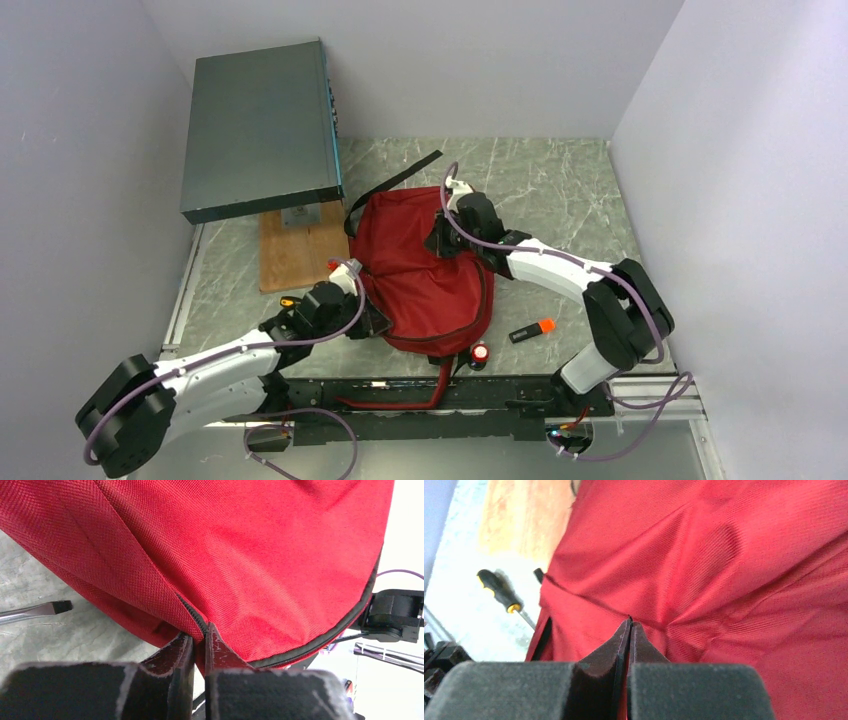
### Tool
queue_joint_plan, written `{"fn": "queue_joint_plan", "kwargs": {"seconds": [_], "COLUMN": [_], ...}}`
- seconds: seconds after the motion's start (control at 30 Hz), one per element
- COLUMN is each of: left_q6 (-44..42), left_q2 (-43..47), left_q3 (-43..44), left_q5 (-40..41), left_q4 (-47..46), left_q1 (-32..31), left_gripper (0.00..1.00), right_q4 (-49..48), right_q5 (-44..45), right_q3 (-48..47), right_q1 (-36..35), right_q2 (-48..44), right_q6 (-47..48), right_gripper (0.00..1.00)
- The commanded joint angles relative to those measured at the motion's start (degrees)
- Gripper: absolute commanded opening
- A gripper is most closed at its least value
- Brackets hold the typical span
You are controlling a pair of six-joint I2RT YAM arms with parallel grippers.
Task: Pack the student bag
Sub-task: Unzip the student bag at the center of the board.
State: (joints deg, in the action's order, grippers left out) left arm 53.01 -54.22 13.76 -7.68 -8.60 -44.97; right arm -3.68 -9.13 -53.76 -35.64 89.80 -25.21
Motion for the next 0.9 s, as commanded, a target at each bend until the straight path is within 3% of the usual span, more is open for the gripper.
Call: {"fn": "queue_joint_plan", "kwargs": {"seconds": [0.0, 0.03, 0.17, 0.23, 0.3, 0.33, 0.43, 0.6, 0.77, 0.87], "left_q6": [-2.9, -3.1, -6.8, -9.8, -13.5, -15.4, -20.0, -21.0, -18.9, -17.0], "left_q2": [4.2, 5.2, 8.3, 9.7, 10.1, 9.8, 6.8, -6.0, -22.4, -29.4], "left_q3": [1.2, 1.1, 3.1, 5.2, 9.0, 11.1, 18.1, 31.6, 51.1, 56.6], "left_q5": [-1.0, -1.3, -2.9, -5.0, -5.8, -5.8, -4.5, -0.3, 8.5, 10.9], "left_q4": [-2.1, -1.9, -0.9, -0.7, 1.8, 3.1, 6.1, 9.0, 21.7, 21.7], "left_q1": [-0.2, -0.2, -0.2, -0.4, -0.8, -1.6, -4.1, -8.3, -10.3, -9.9], "left_gripper": [0.10, 0.14, 0.46, 0.55, 0.79, 0.86, 0.88, 0.81, 0.81, 0.76], "right_q4": [-6.8, -3.4, 8.6, 10.6, 11.6, 12.3, 13.8, 12.5, 8.6, 4.9], "right_q5": [-4.1, -3.6, 1.8, 1.2, -1.0, -2.4, -3.1, -3.9, -6.6, -8.5], "right_q3": [0.7, -0.5, -3.1, -0.8, 1.9, 3.1, 6.5, 12.0, 16.8, 19.0], "right_q1": [-2.0, -1.6, 0.2, 3.0, 6.6, 8.5, 12.7, 15.3, 16.7, 17.5], "right_q2": [-5.0, -5.1, -8.2, -11.7, -15.2, -16.7, -21.7, -26.9, -27.1, -27.0], "right_q6": [-2.0, -0.9, 0.2, -0.3, -0.6, -0.7, 0.0, 0.6, 0.2, 0.3], "right_gripper": [0.00, 0.01, 0.31, 0.42, 0.51, 0.52, 0.58, 0.63, 0.62, 0.60]}}
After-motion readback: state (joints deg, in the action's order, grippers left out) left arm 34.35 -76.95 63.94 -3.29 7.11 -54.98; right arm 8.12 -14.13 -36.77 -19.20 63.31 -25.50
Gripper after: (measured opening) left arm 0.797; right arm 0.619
